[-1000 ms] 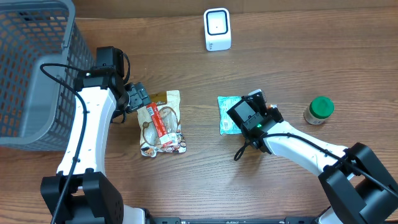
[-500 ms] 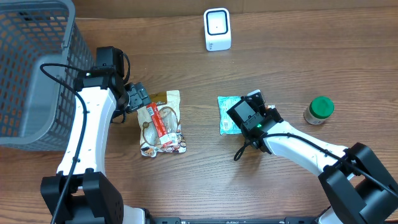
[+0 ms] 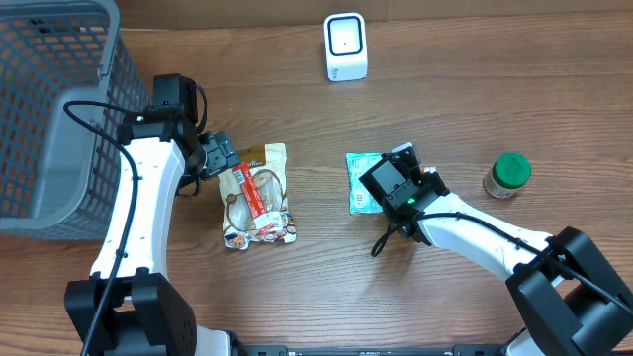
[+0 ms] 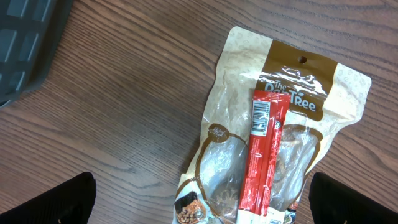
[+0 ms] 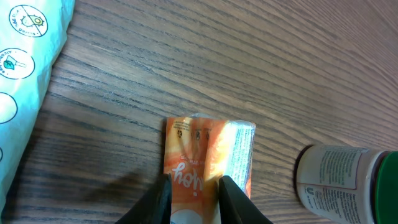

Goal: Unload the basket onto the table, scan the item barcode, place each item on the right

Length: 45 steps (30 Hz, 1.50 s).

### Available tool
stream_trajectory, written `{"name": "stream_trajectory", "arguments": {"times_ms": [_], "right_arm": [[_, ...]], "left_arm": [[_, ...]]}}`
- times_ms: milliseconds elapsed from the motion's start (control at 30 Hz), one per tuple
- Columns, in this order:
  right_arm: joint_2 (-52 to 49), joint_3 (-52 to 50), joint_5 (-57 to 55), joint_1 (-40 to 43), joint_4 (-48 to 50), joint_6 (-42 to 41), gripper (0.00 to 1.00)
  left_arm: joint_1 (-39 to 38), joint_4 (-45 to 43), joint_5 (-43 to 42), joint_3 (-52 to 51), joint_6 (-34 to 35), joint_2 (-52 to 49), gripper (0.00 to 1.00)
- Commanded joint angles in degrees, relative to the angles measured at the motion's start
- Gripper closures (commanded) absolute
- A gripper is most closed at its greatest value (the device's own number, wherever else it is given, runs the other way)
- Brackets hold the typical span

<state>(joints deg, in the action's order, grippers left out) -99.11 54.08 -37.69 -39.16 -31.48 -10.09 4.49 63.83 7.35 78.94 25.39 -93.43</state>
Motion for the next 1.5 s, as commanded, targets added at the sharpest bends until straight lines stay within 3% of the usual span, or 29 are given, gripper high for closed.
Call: {"name": "stream_trajectory", "arguments": {"times_ms": [0, 833, 1167, 1300, 1467], "right_arm": [[0.11, 0.81, 0.57, -0.70, 0.09, -0.33, 0.74], [0.11, 2.47, 0.33, -2.73, 0.13, -0.52, 0.71], [2.40, 8.46, 0.37, -2.21, -3.32, -0.52, 0.65], [4.09, 9.81, 0.96, -1.03, -4.92, -0.52, 0.46], [4.39, 9.81, 9.92, 2.12, -8.07, -0.55, 0.19]], "left_arm": [[-0.02, -0.04, 0.55, 0.90, 0.57, 0.04, 0.00], [-0.02, -0.02, 0.55, 0.90, 0.57, 0.04, 0.00], [-0.02, -0.04, 0.55, 0.90, 0.57, 0.04, 0.01], [-0.02, -0.04, 0.52, 0.90, 0.57, 0.04, 0.00], [-0.02, -0.02, 0.55, 0.90, 0.57, 0.04, 0.00]]}}
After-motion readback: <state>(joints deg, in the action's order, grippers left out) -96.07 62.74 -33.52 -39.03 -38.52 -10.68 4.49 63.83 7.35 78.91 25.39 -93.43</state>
